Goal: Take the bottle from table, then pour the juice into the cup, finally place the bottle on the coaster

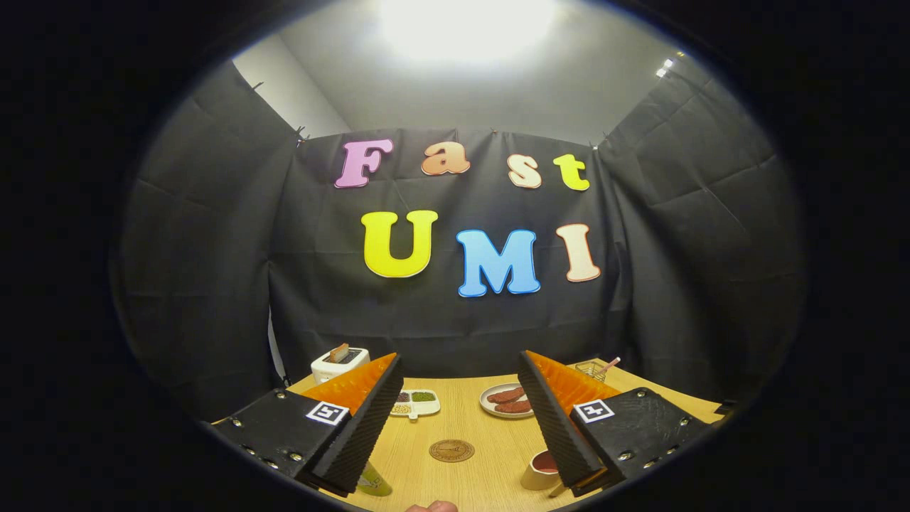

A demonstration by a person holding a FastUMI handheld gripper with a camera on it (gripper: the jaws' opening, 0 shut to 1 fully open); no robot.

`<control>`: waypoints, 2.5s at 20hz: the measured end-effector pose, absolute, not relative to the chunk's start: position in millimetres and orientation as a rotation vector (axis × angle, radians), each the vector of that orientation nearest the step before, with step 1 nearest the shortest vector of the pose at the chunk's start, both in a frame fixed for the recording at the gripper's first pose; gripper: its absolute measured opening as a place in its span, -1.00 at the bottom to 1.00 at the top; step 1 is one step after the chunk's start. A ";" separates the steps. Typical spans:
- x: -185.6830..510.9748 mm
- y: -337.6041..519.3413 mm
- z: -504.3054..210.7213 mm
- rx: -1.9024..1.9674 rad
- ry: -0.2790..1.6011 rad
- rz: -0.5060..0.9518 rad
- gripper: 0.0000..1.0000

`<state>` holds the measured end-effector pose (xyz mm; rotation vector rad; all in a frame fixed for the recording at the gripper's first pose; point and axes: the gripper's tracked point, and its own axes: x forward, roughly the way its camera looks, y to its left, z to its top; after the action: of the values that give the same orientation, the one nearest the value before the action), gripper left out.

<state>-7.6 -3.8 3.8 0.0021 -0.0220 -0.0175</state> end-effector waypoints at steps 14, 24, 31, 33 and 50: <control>-4.3 59.0 -31.4 -0.048 -0.024 0.059 0.99; 1.4 115.6 -88.0 0.006 0.041 0.115 0.99; 5.0 134.0 -138.8 -0.006 0.120 0.112 0.99; 6.2 137.4 -153.0 -0.009 0.144 0.109 0.99; 4.9 147.2 -265.1 -0.001 0.381 0.082 1.00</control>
<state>4.9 147.2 -265.1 -0.0009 0.3810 0.0822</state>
